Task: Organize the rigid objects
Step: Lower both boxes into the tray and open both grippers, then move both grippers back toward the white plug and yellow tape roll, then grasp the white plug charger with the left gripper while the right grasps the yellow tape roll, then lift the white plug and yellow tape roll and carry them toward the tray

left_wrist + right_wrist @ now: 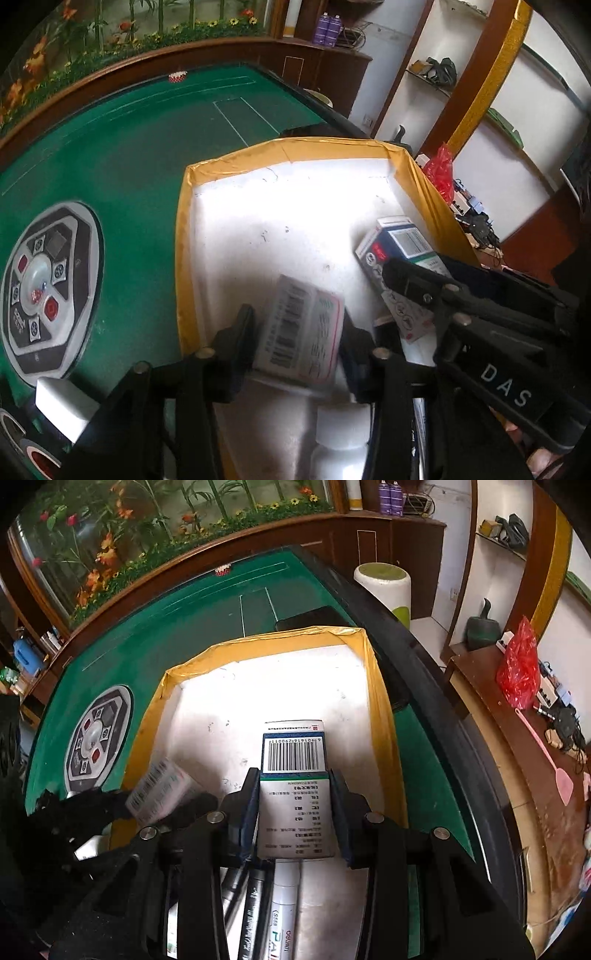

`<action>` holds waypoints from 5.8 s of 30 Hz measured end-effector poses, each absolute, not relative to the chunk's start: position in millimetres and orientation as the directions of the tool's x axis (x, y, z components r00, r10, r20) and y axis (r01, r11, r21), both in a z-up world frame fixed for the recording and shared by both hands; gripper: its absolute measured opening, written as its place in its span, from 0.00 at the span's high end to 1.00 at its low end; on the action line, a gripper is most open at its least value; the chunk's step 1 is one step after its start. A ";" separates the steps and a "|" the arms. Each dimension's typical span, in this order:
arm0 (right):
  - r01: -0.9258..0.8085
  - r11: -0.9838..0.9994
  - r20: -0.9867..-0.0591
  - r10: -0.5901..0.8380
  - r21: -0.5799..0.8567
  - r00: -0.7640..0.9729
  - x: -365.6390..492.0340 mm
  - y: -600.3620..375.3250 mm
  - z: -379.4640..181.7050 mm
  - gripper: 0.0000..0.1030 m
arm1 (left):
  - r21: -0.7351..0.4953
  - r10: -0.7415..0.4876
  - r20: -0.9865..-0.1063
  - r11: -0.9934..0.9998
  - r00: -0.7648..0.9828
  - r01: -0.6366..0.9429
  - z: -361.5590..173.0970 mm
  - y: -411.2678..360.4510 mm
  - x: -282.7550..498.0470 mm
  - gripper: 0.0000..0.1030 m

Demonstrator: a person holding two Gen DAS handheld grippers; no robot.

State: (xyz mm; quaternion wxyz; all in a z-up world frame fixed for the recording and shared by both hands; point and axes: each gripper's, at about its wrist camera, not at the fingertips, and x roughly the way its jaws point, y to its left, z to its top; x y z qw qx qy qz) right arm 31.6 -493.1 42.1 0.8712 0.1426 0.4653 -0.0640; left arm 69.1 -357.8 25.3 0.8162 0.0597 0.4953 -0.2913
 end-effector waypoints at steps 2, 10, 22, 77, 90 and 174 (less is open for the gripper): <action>0.249 0.947 -0.808 0.017 0.201 0.589 25.0 -492.6 48.9 0.65 | -0.216 -0.444 -0.835 0.808 0.324 0.548 28.3 -355.2 66.2 0.45; 0.242 0.923 -0.715 0.049 0.300 0.698 -20.0 -472.2 66.2 0.65 | -0.279 -0.522 -0.790 0.772 0.321 0.571 44.9 -324.4 40.8 0.44; 0.255 0.915 -0.687 0.033 0.312 0.726 -31.2 -452.8 57.3 0.65 | -0.244 -0.575 -0.738 0.716 0.353 0.655 57.8 -302.7 -0.7 0.42; -0.247 0.888 -0.634 0.452 0.388 0.628 -63.4 -288.4 15.7 0.53 | -0.206 -0.227 -0.813 0.973 0.536 0.100 8.8 -3.5 35.7 0.27; -0.250 0.897 -0.647 0.438 0.366 0.624 -62.9 -285.6 16.4 0.53 | -0.218 -0.238 -0.781 0.970 0.578 0.106 8.4 -0.6 6.4 0.48; -0.381 0.895 -0.680 0.430 0.233 0.594 -78.7 -240.4 36.7 0.54 | -0.130 -0.329 -0.687 0.933 0.648 0.335 35.7 -68.2 -32.7 0.51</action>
